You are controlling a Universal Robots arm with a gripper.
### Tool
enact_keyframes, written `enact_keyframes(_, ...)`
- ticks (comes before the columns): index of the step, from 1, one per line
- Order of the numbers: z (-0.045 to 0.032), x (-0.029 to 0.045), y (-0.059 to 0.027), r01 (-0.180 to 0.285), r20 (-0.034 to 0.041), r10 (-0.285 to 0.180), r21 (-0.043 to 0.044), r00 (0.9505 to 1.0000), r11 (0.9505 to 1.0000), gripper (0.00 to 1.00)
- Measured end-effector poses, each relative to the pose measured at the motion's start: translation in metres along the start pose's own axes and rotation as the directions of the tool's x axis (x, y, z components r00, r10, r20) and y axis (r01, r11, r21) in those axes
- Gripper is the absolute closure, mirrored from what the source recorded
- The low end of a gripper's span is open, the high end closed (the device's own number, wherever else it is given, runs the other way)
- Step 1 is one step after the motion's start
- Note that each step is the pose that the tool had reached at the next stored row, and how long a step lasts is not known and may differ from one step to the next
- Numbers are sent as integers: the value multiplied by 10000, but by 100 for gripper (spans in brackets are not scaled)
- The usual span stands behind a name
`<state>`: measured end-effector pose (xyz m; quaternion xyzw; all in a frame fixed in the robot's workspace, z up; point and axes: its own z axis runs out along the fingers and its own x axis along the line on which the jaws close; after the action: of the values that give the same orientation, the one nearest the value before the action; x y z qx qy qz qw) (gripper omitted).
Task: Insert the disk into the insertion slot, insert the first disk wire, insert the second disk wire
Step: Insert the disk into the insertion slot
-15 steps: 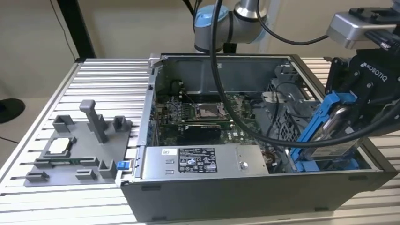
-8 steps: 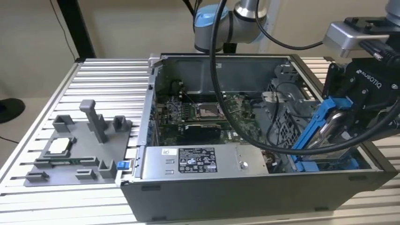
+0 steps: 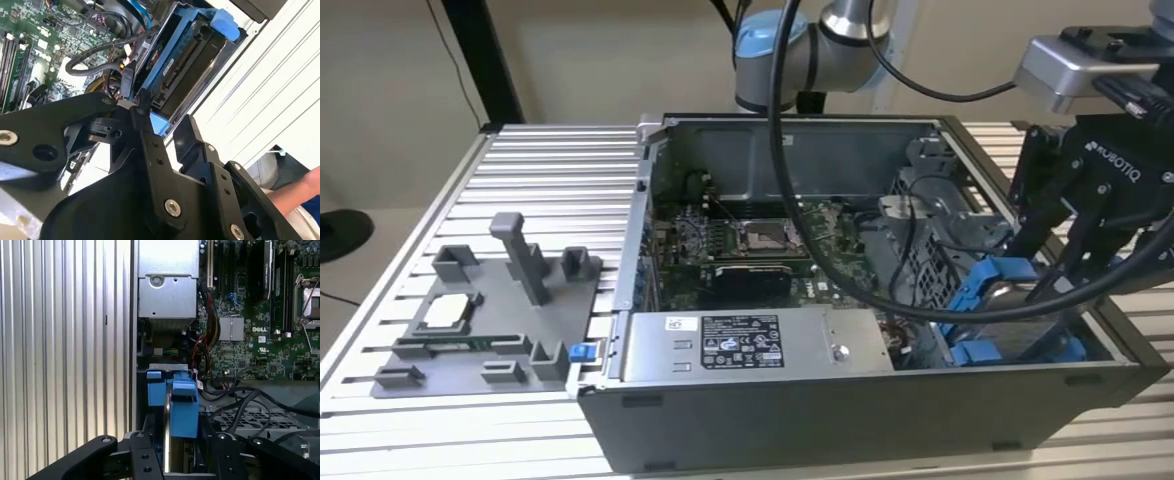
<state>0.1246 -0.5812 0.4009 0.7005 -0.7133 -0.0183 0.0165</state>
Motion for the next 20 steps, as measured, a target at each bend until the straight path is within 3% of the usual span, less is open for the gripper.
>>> enact_keyframes(4, -13, 0, 1, 2, 46, -2, -1, 10000, 10000, 100)
enact_keyframes(9, -95, 0, 5, 7, 148, -7, -2, 9999, 10000, 100)
enact_keyframes(10, -97, -1, 5, 8, 158, -8, -2, 9999, 10000, 0)
enact_keyframes(15, -89, -10, -10, 12, 205, -12, 0, 9998, 10000, 0)
enact_keyframes(20, -63, -162, -10, 10, 206, -12, 68, 9998, 10000, 0)
